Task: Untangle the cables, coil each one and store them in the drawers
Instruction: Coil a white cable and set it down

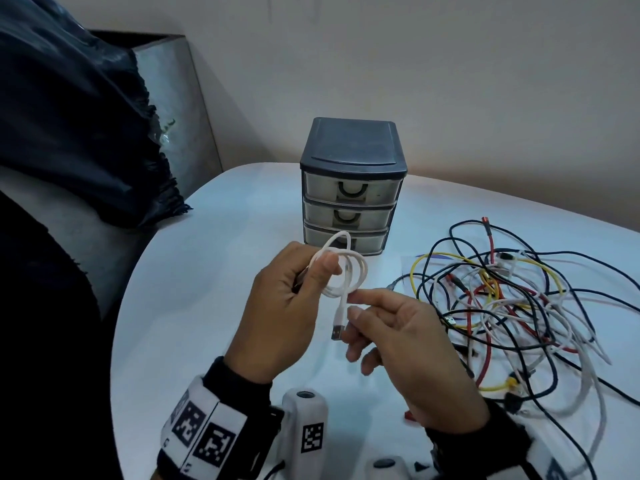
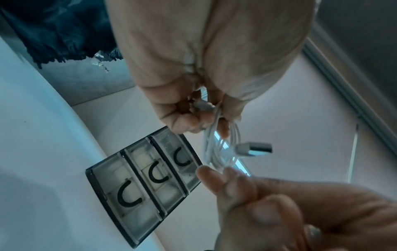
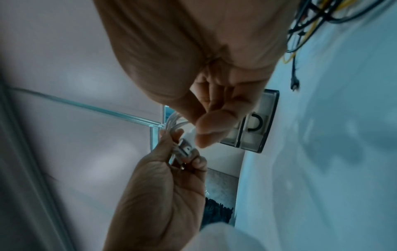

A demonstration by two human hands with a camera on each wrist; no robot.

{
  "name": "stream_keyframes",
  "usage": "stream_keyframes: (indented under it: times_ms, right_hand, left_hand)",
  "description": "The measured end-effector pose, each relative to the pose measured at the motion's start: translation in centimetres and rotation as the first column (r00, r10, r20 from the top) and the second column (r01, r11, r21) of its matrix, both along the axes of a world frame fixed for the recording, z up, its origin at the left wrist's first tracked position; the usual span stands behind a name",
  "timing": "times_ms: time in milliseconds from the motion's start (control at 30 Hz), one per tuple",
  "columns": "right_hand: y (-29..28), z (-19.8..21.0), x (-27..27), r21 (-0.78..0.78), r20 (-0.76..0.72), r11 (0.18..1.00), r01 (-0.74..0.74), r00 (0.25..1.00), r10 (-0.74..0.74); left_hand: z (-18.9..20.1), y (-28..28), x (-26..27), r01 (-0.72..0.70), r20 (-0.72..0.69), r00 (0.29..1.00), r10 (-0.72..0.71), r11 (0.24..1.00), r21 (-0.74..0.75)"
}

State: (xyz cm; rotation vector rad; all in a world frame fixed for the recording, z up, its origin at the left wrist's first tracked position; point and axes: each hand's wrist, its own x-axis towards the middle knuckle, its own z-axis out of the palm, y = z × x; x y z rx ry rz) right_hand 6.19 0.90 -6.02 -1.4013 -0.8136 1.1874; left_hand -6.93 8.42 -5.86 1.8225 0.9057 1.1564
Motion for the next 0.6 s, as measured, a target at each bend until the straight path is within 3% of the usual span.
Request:
stream_keyframes:
  times_ms: [233,300,433,600]
  right_hand:
    - [0.0,0.0,-0.4,-0.048,-0.15,0.996,-0.071,0.987,0.063]
    - [0.0,-0.2,-0.4,-0.032,-0.154,0.998,-0.05,0.987,0.045]
    - [0.1,0.0,0.6,0.107,-0.071,0.994,0.027,0.997,-0.02]
    - [0.1,0.6,1.7,0.168,0.075,0.986,-0.021,0.997,0.009]
  left_hand:
    - [0.0,-0.4,0.3,0.106,0.045,0.994,-0.103,0.993,-0.055]
    - [0.0,-0.2,0.2,0.078,0.087,0.994,-0.07,0.993,-0.086]
    - [-0.2,1.6,-1.2,-0.131,0.278,0.944,0.179,0.974,-0.183]
    - [0.3,1.0,-0.9,-0.04,0.282,0.955,0.089,0.984,-0.175]
